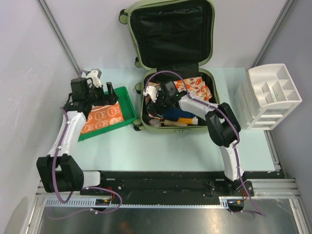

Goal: Open, take out, and arrange the luggage

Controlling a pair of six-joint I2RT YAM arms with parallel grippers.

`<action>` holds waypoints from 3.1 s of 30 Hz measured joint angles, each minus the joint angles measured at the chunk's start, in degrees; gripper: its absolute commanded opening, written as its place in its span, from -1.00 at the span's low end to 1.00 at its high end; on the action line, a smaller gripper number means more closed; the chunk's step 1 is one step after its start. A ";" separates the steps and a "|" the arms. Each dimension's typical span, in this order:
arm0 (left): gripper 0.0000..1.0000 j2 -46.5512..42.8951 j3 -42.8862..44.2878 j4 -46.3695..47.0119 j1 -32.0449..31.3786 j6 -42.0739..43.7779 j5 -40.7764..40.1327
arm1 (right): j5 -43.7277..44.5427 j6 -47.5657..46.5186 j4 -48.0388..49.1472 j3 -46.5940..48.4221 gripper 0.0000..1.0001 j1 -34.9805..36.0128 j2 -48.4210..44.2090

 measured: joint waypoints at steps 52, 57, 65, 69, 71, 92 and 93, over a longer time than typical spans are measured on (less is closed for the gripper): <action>0.99 44.35 25.00 12.28 -26.05 -54.77 15.08 | -15.96 11.74 10.03 -14.29 -1.00 -10.73 -15.19; -0.78 45.42 25.03 14.51 -26.38 -54.27 18.51 | -16.04 11.37 10.34 -14.60 -0.86 -9.88 -15.50; -1.00 42.80 21.92 18.80 -24.81 -47.15 20.87 | -18.36 12.33 9.73 -14.62 0.48 -11.32 -17.55; -1.00 37.29 16.48 17.25 -20.20 -40.98 21.00 | -18.73 12.83 9.42 -14.62 0.69 -13.88 -20.92; -1.00 34.34 14.56 15.17 -17.14 -37.48 20.50 | -18.60 12.81 9.25 -14.62 0.71 -14.97 -22.43; -1.00 15.85 3.17 1.70 26.27 -7.74 14.19 | -16.09 11.89 3.45 -10.08 0.86 -16.57 -19.45; -1.00 16.31 2.75 1.49 27.87 -6.45 13.68 | -16.09 11.87 3.13 -9.79 0.86 -16.48 -19.19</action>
